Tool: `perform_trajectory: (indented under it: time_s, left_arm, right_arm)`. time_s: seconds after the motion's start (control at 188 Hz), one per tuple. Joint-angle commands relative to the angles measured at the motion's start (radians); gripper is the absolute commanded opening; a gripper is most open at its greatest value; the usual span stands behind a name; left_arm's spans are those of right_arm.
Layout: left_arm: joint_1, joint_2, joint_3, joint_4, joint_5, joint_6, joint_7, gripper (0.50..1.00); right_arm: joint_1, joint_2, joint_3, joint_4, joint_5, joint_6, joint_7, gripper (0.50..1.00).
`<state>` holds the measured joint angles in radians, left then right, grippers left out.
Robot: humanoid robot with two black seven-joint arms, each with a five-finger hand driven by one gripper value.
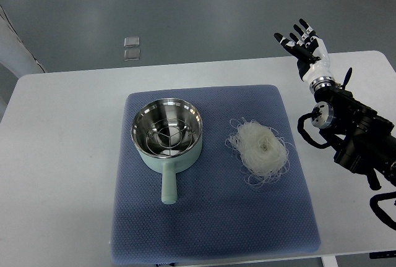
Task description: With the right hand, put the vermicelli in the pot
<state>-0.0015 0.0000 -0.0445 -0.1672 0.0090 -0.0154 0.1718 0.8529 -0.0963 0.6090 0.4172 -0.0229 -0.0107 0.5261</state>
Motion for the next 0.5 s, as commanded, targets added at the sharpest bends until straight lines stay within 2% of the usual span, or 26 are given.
perform_trajectory:
  time_s: [0.0, 0.495]
  left_arm:
    - [0.0, 0.0, 0.0, 0.0, 0.0, 0.0, 0.0, 1.0]
    - [-0.005, 0.0, 0.003, 0.008, -0.001, 0.011, 0.0, 1.0]
  right_arm:
    - [0.0, 0.0, 0.0, 0.0, 0.0, 0.0, 0.0, 0.928]
    - [0.001, 0.0, 0.0, 0.0, 0.0, 0.0, 0.0, 0.928]
